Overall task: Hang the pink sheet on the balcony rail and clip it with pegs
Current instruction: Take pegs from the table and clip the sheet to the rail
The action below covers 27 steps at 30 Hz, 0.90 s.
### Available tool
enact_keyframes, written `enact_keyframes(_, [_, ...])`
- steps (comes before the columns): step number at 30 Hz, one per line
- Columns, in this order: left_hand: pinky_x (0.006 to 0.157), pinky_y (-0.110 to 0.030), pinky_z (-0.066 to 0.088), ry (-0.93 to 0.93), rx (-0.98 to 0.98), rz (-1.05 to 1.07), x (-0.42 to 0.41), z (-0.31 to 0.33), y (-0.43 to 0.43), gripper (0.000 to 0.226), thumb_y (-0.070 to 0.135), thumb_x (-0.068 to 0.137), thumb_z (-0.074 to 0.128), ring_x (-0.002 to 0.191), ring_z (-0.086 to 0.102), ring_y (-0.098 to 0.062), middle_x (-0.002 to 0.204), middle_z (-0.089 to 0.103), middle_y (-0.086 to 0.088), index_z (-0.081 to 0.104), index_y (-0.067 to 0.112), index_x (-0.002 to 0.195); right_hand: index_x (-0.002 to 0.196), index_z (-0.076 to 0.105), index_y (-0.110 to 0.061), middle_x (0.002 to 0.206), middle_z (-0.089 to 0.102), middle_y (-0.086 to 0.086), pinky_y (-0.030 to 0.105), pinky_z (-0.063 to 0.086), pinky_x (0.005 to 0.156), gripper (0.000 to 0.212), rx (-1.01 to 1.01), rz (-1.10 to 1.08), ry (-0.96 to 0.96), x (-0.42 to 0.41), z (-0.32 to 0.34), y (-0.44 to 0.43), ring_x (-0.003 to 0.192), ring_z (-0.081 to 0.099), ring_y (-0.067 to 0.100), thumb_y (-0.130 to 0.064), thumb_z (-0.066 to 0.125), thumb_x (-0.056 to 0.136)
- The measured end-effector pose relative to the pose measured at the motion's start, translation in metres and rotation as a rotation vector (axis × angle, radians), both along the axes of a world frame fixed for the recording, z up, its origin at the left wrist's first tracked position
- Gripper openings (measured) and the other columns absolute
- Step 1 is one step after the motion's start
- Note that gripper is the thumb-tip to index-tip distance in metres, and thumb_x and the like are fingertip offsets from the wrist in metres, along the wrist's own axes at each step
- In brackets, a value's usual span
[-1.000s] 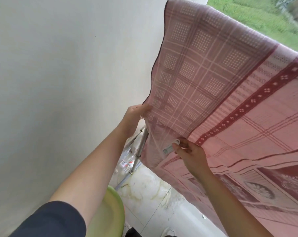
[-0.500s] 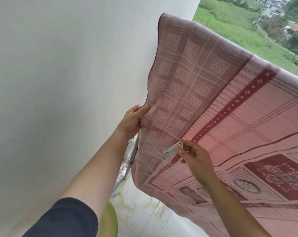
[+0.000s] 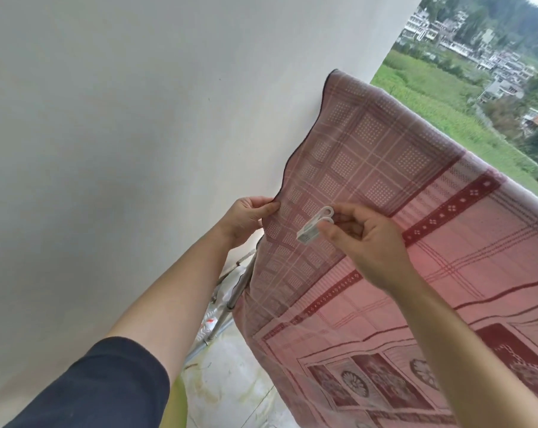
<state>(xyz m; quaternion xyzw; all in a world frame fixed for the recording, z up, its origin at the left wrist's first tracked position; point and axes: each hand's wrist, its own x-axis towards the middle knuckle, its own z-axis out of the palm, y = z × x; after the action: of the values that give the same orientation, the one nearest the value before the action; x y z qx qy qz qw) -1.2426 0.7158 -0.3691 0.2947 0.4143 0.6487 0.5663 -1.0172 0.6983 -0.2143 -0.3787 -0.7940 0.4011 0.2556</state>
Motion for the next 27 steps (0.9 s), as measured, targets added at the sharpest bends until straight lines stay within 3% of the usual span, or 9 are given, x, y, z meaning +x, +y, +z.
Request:
enact_keyframes(6, [0.069,-0.024,0.055,-0.12,0.043,0.203,0.023,-0.007,-0.008,0.016,0.009,0.091,0.065,0.077,0.069,-0.015,0.088,0.075,-0.006,0.07,0.001,0.104,0.11,0.074,-0.02,0.092,0.074,-0.013,0.014,0.056,0.079,0.032,0.353,0.265,-0.202,-0.063,0.061,0.022,0.084,0.07,-0.004,-0.034,0.08,0.082])
enact_keyframes(9, [0.071,-0.027,0.056,-0.138,0.032,0.236,0.024,-0.005,-0.008,0.02,0.009,0.09,0.066,0.08,0.07,-0.017,0.092,0.076,-0.008,0.07,-0.001,0.107,0.105,0.077,-0.02,0.087,0.074,-0.012,0.01,0.053,0.079,0.028,0.51,0.376,-0.304,-0.103,0.083,0.031,0.082,0.068,-0.006,-0.034,0.081,0.081])
enact_keyframes(14, [0.085,-0.037,0.057,-0.168,0.028,0.256,0.025,-0.007,-0.009,0.019,0.007,0.089,0.067,0.084,0.069,-0.02,0.093,0.075,-0.008,0.07,-0.002,0.106,0.09,0.08,-0.022,0.072,0.069,-0.014,0.013,0.048,0.058,0.014,0.566,0.44,-0.554,-0.156,0.092,0.055,0.061,0.061,-0.003,-0.029,0.081,0.078])
enact_keyframes(16, [0.084,-0.034,0.058,-0.195,0.028,0.266,0.027,-0.006,-0.01,0.018,0.006,0.09,0.066,0.084,0.07,-0.018,0.092,0.075,-0.008,0.07,-0.002,0.106,0.088,0.08,-0.023,0.075,0.071,-0.013,0.024,0.054,0.061,0.012,0.56,0.452,-0.678,-0.168,0.09,0.063,0.067,0.065,0.005,-0.027,0.081,0.077])
enact_keyframes(20, [0.074,-0.027,0.058,-0.223,0.042,0.271,0.028,-0.003,-0.013,0.021,0.004,0.091,0.065,0.081,0.071,-0.016,0.09,0.076,-0.007,0.068,-0.005,0.109,0.092,0.08,-0.025,0.088,0.073,-0.011,0.024,0.054,0.069,0.014,0.565,0.467,-0.874,-0.185,0.086,0.067,0.076,0.066,0.009,-0.026,0.08,0.078])
enact_keyframes(27, [0.073,-0.028,0.058,-0.216,0.036,0.284,0.028,-0.001,-0.014,0.021,0.005,0.089,0.067,0.083,0.071,-0.019,0.092,0.076,-0.008,0.069,-0.003,0.108,0.097,0.079,-0.024,0.101,0.074,-0.005,0.037,0.058,0.087,0.017,0.614,0.473,-1.112,-0.194,0.071,0.072,0.095,0.069,0.016,-0.029,0.079,0.08])
